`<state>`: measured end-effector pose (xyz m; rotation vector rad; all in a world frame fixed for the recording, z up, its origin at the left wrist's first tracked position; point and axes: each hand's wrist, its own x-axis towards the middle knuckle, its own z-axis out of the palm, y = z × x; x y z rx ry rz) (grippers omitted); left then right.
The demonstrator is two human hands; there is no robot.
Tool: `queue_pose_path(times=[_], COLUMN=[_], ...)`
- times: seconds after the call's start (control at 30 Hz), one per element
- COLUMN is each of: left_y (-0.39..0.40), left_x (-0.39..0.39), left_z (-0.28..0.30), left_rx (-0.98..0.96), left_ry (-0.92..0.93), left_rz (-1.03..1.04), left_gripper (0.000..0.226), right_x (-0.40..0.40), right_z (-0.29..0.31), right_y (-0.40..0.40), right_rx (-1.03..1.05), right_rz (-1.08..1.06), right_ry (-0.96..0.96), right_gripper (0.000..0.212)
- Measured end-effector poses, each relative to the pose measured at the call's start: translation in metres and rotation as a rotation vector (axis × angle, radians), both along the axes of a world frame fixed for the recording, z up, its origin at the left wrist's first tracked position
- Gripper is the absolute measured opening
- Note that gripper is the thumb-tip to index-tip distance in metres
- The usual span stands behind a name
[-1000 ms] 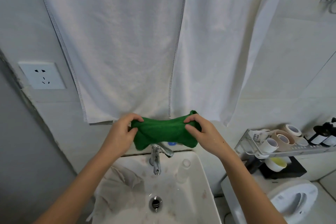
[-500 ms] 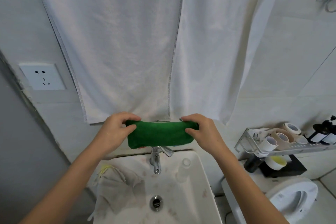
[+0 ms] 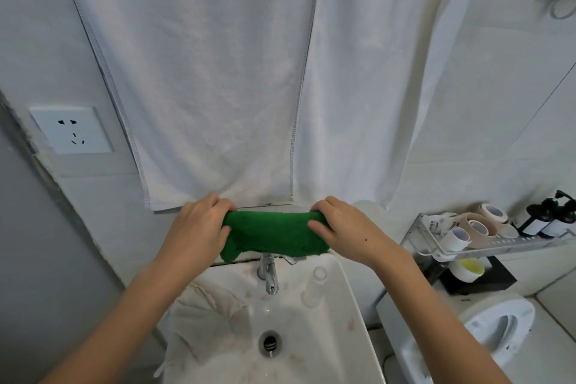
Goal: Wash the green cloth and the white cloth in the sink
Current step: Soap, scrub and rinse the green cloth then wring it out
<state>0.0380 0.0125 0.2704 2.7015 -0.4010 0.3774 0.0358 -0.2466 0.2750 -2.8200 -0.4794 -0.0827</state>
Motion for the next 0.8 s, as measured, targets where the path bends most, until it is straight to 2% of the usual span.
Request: queue_pose_path(times=[0.13, 0.2, 0.23, 0.3, 0.37, 0.43, 0.5, 0.57, 0.63, 0.8], left_y=[0.008, 0.013, 0.015, 0.016, 0.008, -0.007, -0.028, -0.053, -0.080, -0.146], left_x=[0.004, 0.009, 0.011, 0.012, 0.008, 0.006, 0.003, -0.005, -0.015, -0.038], left_z=[0.004, 0.001, -0.002, -0.008, -0.015, -0.031, -0.047, -0.066, -0.085, -0.139], left_rx=[0.055, -0.008, -0.095, -0.430, -0.753, -0.916, -1.042, -1.085, -1.077, -1.072], left_ry=[0.045, 0.122, 0.193, 0.413, 0.618, 0.731, 0.794, 0.830, 0.855, 0.933], left_rz=[-0.019, -0.076, -0.121, -0.227, -0.295, -0.248, -0.154, -0.105, -0.083, 0.013], left_gripper=[0.015, 0.006, 0.009, 0.008, 0.018, 0.016, 0.007, 0.011, 0.012, 0.007], right_x=[-0.008, -0.011, -0.012, -0.019, -0.032, -0.044, -0.052, -0.058, -0.063, -0.080], right_z=[-0.008, -0.013, -0.015, -0.018, -0.022, -0.036, -0.056, -0.078, -0.101, -0.154], right_y=[-0.002, -0.010, -0.015, -0.026, -0.032, -0.035, -0.035, -0.042, -0.054, -0.106], right_rx=[-0.005, 0.012, 0.074, 0.365, 0.764, 1.039, 1.190, 1.110, 0.996, 0.863], right_rz=[-0.001, -0.045, -0.080, -0.161, -0.233, -0.344, -0.520, -0.697, -0.783, -0.869], right_ry=[0.079, 0.048, 0.041, 0.094, 0.213, 0.226, 0.166, 0.047, -0.041, -0.051], right_gripper=[0.025, 0.024, 0.022, 0.015, 0.016, 0.010, 0.004, 0.008, 0.009, 0.011])
